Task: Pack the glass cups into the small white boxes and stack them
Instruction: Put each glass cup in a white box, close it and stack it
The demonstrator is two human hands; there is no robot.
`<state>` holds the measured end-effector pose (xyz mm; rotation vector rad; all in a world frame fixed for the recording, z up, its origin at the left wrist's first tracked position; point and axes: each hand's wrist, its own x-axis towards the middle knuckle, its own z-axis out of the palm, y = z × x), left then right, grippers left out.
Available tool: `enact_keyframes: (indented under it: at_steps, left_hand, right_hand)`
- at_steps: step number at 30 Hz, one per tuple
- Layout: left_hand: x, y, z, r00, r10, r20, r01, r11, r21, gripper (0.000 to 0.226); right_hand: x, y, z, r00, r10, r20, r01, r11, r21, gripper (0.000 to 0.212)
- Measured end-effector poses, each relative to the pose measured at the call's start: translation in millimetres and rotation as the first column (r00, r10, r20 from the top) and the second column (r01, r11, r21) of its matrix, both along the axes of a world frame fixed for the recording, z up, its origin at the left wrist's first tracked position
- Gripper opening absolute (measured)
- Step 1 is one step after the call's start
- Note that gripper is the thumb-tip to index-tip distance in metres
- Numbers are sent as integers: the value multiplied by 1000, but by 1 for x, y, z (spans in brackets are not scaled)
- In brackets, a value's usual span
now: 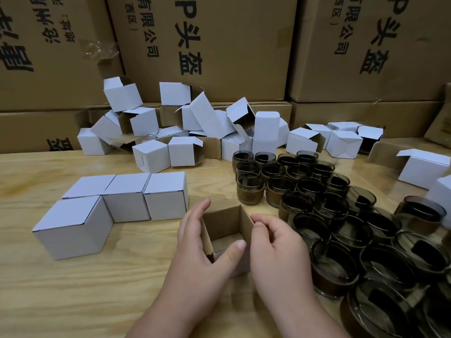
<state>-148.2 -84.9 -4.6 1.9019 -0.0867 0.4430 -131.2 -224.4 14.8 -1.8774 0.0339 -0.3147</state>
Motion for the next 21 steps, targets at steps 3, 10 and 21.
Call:
enact_keyframes:
  at_steps: [3,10,21]
  left_hand:
    - [0,0,-2,1000,21,8,-21,999,-27,81]
    - [-2,-3,7,998,63,20,-59,987,-152,90]
    - [-15,-14,28,899,271,344,-224,960,-170,77]
  right_hand:
    - [0,0,-1,997,-31,69,32,999,-13,26]
    - [-15,6,7,992,-103,76,105,994,-22,37]
    - [-20,10,10,992,-113,-51,114,993,16,64]
